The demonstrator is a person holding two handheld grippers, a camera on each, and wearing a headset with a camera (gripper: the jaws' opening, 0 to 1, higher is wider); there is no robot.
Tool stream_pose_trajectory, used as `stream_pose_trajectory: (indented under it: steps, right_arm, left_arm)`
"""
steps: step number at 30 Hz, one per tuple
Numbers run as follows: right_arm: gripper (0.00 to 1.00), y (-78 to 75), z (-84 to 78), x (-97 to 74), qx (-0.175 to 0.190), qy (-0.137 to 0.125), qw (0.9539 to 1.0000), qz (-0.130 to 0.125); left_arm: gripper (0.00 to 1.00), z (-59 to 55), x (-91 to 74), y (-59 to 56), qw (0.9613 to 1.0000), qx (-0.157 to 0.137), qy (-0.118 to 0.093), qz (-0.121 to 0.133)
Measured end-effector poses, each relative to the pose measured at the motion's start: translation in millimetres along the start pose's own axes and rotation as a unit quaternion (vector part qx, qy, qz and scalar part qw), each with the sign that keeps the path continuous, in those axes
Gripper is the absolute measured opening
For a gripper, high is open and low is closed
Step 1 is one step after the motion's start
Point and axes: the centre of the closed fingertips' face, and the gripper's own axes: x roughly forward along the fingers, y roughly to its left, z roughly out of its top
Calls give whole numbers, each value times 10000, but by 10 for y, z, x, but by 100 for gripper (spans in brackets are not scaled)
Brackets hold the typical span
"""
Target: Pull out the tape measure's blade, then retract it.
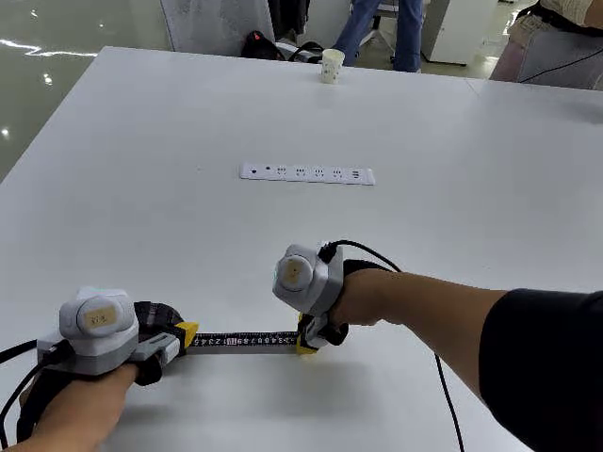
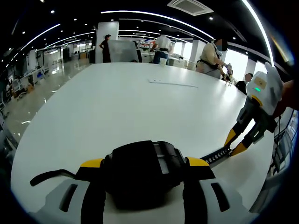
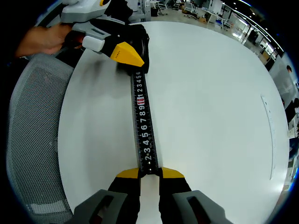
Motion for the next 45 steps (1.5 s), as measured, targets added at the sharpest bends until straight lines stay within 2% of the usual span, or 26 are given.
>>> stream_pose_trajectory:
  steps: [16,24,45]
  right_arm:
    - [11,-1,52,25,60,16,10000,12]
    - [11,-4,79,39,59,-7,10000,18]
    - [11,13,176,67,64,-47,10000,47]
  left_arm:
    - [62,-15,-6,0,10000,-21,44,-48]
    - [63,-16,-5,8,10000,46,-42,-22]
    - [62,-21,40,44,9999,-28,27,-120]
